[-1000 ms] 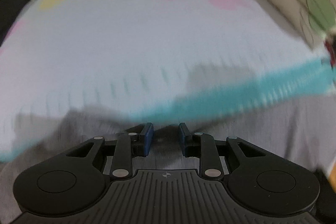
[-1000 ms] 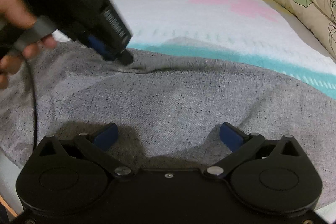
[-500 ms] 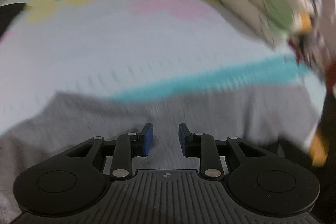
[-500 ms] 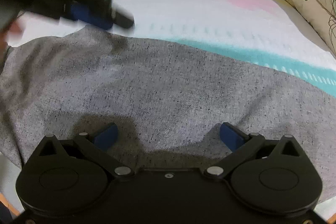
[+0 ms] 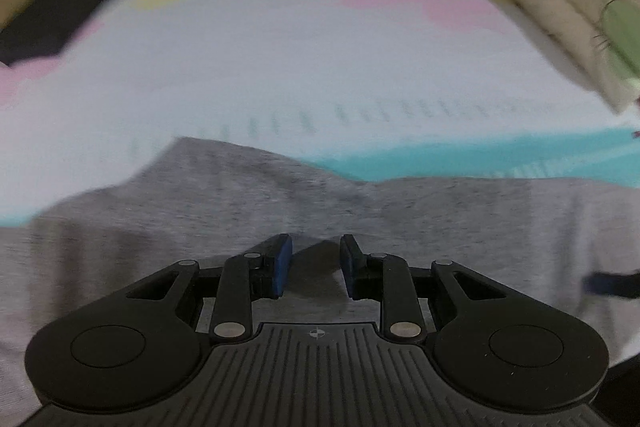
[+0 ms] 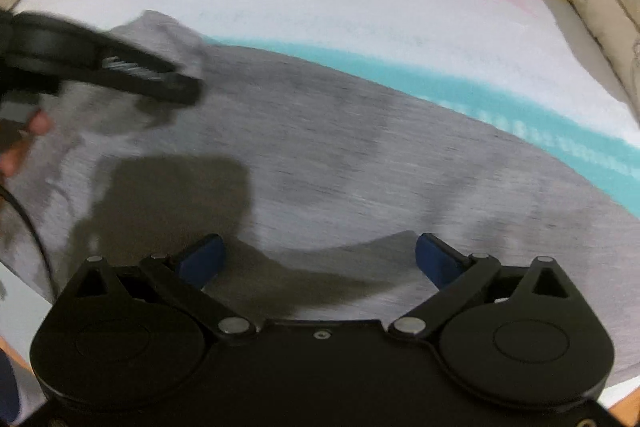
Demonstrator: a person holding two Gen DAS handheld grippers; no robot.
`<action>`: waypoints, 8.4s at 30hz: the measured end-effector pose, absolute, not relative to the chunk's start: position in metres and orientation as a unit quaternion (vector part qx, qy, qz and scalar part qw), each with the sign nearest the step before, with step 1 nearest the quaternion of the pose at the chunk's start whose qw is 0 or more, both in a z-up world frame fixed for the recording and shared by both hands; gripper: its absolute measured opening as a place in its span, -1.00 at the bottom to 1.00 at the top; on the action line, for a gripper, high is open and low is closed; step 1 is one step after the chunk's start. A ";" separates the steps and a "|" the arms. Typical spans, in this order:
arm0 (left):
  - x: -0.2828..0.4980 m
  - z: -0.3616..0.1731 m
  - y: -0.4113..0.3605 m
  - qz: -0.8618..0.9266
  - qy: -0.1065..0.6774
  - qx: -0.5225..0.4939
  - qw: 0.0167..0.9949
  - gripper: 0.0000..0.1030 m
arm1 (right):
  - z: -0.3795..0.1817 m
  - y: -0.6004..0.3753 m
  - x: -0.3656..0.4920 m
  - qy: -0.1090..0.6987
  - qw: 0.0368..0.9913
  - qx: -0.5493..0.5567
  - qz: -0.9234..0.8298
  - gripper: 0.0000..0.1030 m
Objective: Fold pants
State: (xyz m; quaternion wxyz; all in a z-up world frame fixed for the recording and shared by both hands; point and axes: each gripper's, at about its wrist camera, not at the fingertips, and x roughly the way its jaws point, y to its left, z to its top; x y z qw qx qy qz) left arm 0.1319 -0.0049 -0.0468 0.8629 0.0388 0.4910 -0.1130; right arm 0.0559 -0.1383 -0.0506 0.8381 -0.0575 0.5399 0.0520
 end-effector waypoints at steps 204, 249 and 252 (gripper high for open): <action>0.094 -0.023 0.034 -0.203 0.437 -0.126 0.867 -0.55 | -0.006 -0.267 0.045 0.473 0.875 0.106 -0.003 0.97; 0.120 -0.013 0.046 -0.138 0.433 -0.099 0.885 -0.44 | -0.038 -0.258 0.042 0.519 0.852 0.064 -0.005 0.98; 0.089 -0.024 0.043 -0.143 0.458 -0.090 0.873 -0.44 | -0.038 -0.256 0.042 0.520 0.852 0.062 -0.008 0.98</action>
